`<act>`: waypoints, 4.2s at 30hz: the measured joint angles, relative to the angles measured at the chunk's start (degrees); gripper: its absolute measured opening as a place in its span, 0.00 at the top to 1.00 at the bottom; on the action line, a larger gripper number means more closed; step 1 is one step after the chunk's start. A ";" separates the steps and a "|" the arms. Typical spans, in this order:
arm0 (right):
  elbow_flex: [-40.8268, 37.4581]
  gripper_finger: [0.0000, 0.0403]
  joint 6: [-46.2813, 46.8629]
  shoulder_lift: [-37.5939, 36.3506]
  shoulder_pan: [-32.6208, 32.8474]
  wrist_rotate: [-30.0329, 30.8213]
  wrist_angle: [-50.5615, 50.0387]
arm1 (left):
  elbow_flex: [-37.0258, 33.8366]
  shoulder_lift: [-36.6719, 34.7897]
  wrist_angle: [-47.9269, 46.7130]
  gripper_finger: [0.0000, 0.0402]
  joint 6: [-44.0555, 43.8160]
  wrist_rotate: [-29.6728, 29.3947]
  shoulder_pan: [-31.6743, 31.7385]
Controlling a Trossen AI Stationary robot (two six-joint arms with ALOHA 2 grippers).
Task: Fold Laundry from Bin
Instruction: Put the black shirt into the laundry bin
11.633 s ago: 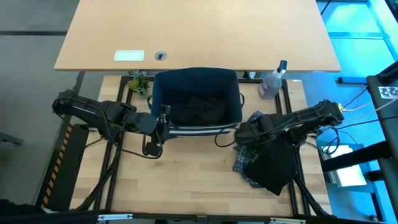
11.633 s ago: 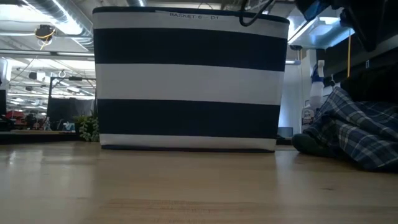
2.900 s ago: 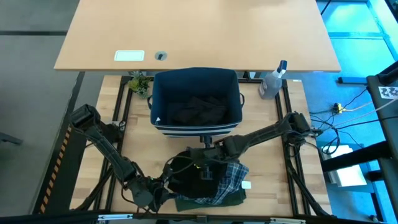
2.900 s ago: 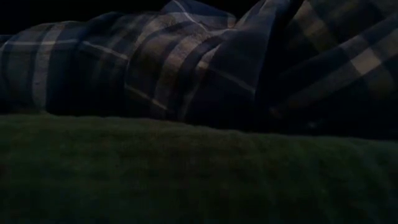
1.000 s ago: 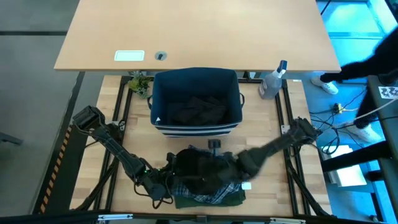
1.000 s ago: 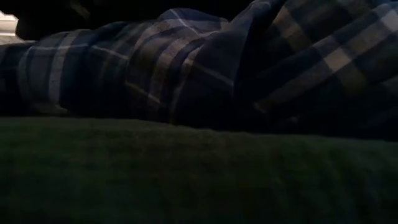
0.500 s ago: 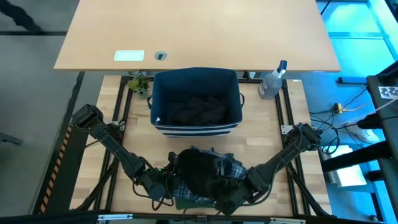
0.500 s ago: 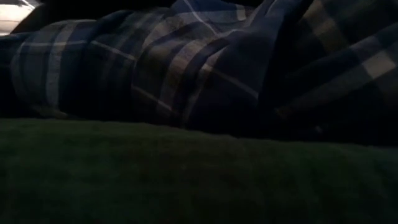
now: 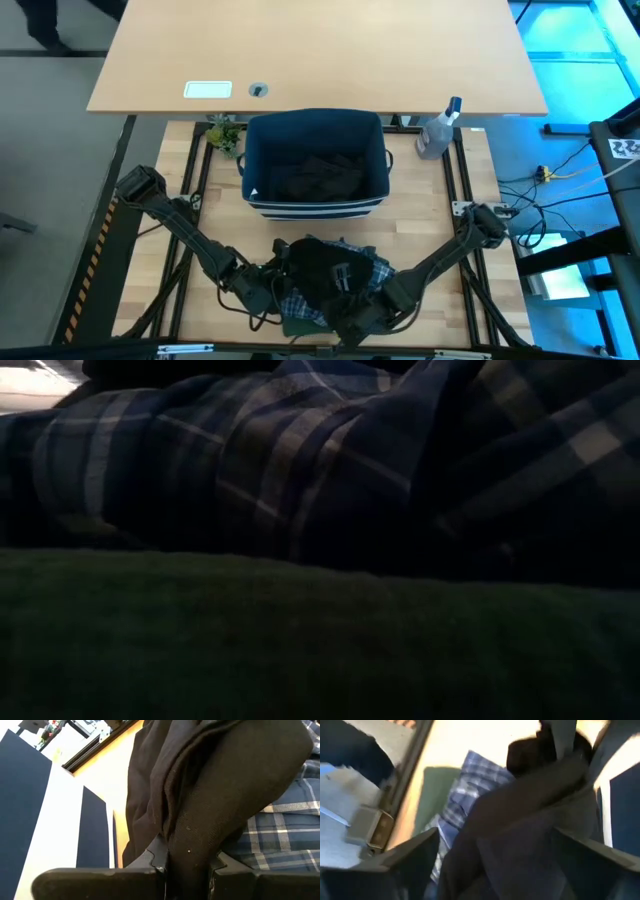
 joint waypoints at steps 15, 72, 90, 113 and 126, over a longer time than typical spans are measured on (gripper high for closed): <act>0.00 0.07 4.00 1.59 0.13 5.86 -5.87 | 0.00 -4.74 -2.85 0.91 -0.46 1.47 1.84; 27.85 0.94 -11.39 -1.92 -6.33 33.26 -21.33 | 50.36 -9.11 -60.81 0.91 7.79 -7.31 -2.04; 27.78 0.94 -25.41 -7.79 -27.75 23.93 -21.71 | 51.04 -13.04 -64.01 0.91 37.69 -7.39 24.94; 15.84 0.94 -28.91 -10.29 -47.33 -2.95 -17.42 | 38.50 -12.90 -50.78 0.91 55.92 23.72 56.79; -23.15 0.94 -35.98 -28.72 -57.79 -21.97 19.12 | 38.17 -11.34 -47.36 0.91 58.79 27.42 59.17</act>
